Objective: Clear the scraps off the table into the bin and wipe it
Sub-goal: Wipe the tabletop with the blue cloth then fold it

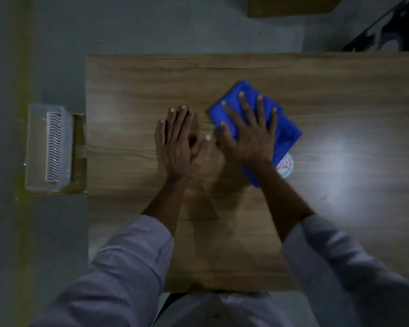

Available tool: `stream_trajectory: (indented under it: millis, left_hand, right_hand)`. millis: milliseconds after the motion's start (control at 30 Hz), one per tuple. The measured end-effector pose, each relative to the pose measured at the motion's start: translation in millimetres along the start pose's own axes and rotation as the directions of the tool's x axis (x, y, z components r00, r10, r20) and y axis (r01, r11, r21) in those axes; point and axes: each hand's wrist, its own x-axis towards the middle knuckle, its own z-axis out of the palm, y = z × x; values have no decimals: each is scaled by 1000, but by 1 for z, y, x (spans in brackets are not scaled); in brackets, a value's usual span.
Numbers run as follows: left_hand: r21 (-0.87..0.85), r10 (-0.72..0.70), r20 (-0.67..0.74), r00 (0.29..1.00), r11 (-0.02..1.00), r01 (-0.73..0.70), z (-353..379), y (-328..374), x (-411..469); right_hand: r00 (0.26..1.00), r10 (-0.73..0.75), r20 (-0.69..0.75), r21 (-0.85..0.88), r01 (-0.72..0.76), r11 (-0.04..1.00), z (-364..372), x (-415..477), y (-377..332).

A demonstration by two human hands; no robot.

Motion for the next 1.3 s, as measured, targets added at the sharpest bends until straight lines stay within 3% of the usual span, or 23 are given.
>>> stream_trajectory:
  millis: [133,167,267,367,500,667,733,800,900,967,1100,1167,1300]
  left_hand:
    - [-13,0,7,1000,1000,0,0,0,2]
    - [-8,-3,6,1000,1000,3,0,0,3]
    - [5,-43,17,999,999,43,-4,5,3]
    - [6,-70,27,997,998,69,-5,7,3]
    - [18,-64,45,997,998,64,-2,8,6]
    - [30,-72,71,995,997,70,-4,11,8]
    - [73,-70,72,995,995,64,-4,11,9]
    - [93,-61,83,995,994,53,-6,12,9]
    - [14,-60,82,995,998,59,-10,14,8]
    - [-8,-100,64,993,995,101,-12,15,8]
    - [-29,-124,65,990,992,126,-9,14,10]
    - [-17,-110,81,991,994,112,-8,12,9]
    - [-43,-81,62,995,996,84,-12,13,8]
  right_hand:
    - [931,366,-17,103,-362,926,-6,80,0]
    - [927,374,-10,95,-371,924,-2,87,-18]
    - [997,70,34,59,-72,996,10,68,-66]
    - [985,-145,94,26,143,989,9,19,-59]
    - [997,41,70,34,-43,998,-7,-6,5]
    - [942,336,2,82,-335,939,-8,91,8]
    - [965,264,11,61,-264,963,2,109,-27]
    - [996,77,36,49,-79,996,10,94,-63]
    - [986,-139,91,61,134,989,8,50,-70]
    - [988,-114,107,81,105,991,1,35,-37]
    - [985,167,48,60,-170,984,-14,58,23]
    - [973,223,66,92,-229,969,-15,91,20]
    - [991,91,94,59,-96,994,-3,115,-22]
